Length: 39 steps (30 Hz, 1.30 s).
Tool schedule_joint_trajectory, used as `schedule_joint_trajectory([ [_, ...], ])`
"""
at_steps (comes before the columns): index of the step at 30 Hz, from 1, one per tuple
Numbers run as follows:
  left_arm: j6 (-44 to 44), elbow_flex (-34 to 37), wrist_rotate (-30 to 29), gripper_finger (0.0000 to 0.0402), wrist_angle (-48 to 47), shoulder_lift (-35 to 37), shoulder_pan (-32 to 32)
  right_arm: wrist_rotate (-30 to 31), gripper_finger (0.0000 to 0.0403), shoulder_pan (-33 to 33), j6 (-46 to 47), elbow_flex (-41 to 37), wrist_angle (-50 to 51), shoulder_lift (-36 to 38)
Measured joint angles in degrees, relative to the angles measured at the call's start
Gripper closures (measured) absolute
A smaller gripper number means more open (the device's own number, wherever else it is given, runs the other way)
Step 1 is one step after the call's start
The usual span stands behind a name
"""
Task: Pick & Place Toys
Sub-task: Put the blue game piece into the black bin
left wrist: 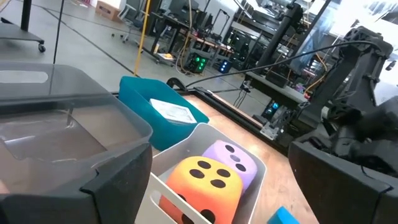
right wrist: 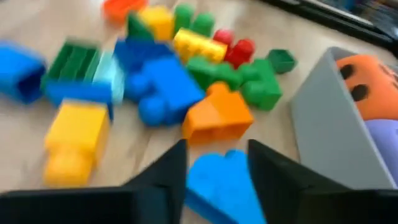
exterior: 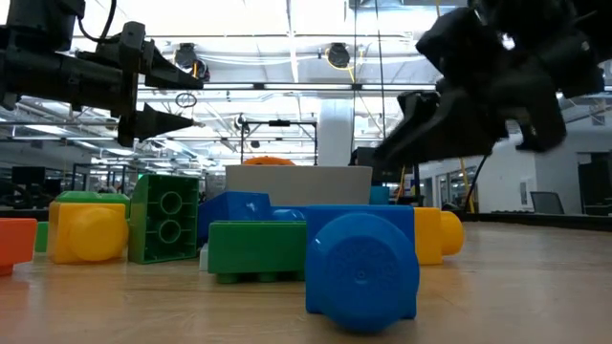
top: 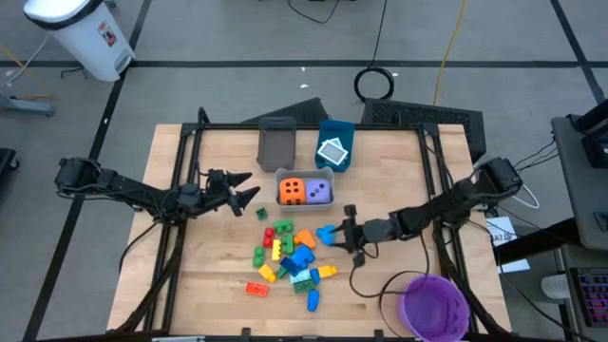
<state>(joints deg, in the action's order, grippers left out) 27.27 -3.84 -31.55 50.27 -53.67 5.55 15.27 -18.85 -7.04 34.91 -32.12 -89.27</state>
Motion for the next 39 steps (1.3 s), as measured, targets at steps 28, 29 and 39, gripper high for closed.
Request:
schedule_joint_trajectory([
  [28,0.3,0.0,0.0,0.0023,-0.7,0.0,0.0,2.3,0.0009,4.8,19.7,5.6,11.9,-8.6],
  [29,0.3,0.0,0.0,0.0023,-0.7,0.0,0.0,1.8,0.0009,5.6,20.8,5.7,11.6,-8.8],
  [39,0.0,0.0,0.0,0.0023,-1.0,0.0,0.0,-7.9,0.0071,8.8,21.5,5.6,10.4,-8.9],
])
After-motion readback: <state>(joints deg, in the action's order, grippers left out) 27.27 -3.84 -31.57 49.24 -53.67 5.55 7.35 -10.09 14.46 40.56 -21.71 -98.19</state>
